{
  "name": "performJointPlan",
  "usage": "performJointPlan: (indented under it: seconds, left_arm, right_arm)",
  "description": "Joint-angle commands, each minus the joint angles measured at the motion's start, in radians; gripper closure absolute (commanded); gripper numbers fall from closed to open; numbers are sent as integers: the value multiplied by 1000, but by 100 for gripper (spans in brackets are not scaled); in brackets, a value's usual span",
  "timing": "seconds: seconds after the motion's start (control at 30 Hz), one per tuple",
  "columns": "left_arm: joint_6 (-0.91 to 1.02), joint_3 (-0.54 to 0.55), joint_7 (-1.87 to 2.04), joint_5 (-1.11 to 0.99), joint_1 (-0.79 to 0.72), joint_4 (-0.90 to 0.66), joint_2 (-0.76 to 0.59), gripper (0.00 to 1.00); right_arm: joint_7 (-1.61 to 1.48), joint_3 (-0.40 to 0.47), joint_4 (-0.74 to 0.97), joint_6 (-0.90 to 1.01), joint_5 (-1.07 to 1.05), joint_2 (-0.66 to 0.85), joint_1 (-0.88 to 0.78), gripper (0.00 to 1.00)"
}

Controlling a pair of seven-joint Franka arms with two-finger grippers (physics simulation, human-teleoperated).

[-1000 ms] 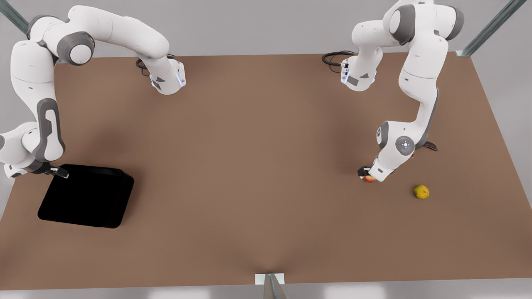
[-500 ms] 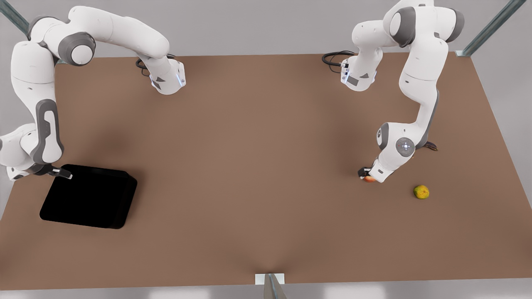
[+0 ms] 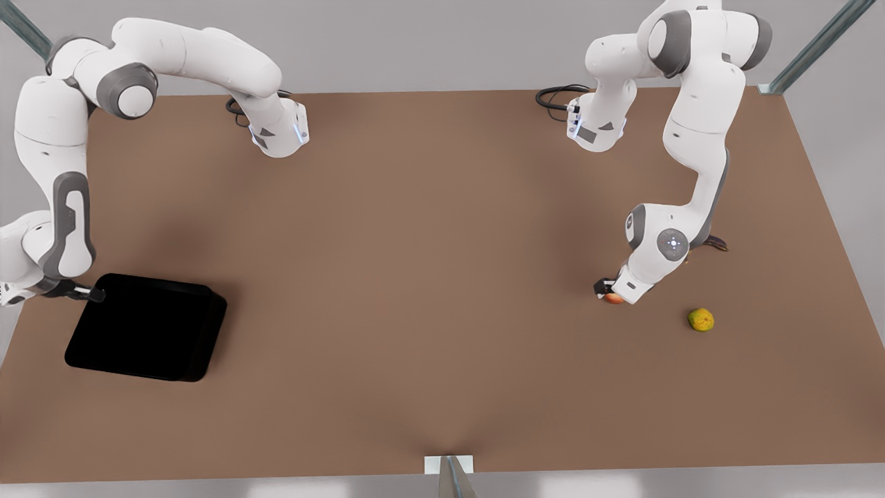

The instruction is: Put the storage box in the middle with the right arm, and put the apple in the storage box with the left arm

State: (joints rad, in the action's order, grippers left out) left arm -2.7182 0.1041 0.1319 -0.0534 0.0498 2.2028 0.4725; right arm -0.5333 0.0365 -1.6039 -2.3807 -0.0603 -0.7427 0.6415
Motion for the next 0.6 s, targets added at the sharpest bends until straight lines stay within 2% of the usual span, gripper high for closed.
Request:
performJointPlan:
  seconds: [0.0, 0.07, 0.1, 0.13, 0.23, 0.33, 0.37, 0.4, 0.47, 0.5, 0.53, 0.57]
  left_arm:
    - [0, -1, 0, 0, -1, 0, 0, 0]
    - [2, 0, 0, 0, 1, 2, -3, 0]
    - [0, -1, 0, 0, -1, 2, -3, 0]
    - [0, 0, 0, 0, 1, 2, -3, 0]
    - [0, -1, 0, 0, 1, 2, -5, 0]
    - [2, 0, 2, 0, 1, 2, -8, 0]
    - [2, 0, 2, 0, 1, 2, -9, 0]
    - [2, -1, 2, 0, 1, 2, -9, 0]
    - [2, -1, 2, 0, 2, 3, -11, 0]
    - [2, 0, 3, 0, 2, 3, -12, 0]
    - [2, 0, 3, 0, 2, 3, -12, 0]
    - [3, 0, 3, 0, 2, 3, -12, 0]
  right_arm:
    - [27, 0, -1, -6, 36, -1, 0, 5]
    - [27, 0, -4, -9, 34, -9, 0, 7]
    - [29, 0, -7, -6, 34, -9, 0, 28]
    - [33, 0, -5, 0, 34, -7, -2, 54]
    - [33, -1, -2, 12, 33, 12, -2, 55]
    - [36, -1, 7, 86, 23, 45, -2, 53]
    - [38, -3, 7, 104, 23, 51, -5, 32]
    - [45, -4, 5, 106, 22, 52, -6, 20]
    - [72, -9, 7, 129, 22, 60, -6, 16]
    - [73, -10, 7, 146, 22, 71, -8, 5]
    - [75, -12, 9, 185, 20, 100, -9, 0]
    - [114, -15, 54, 299, 20, 124, -14, 0]
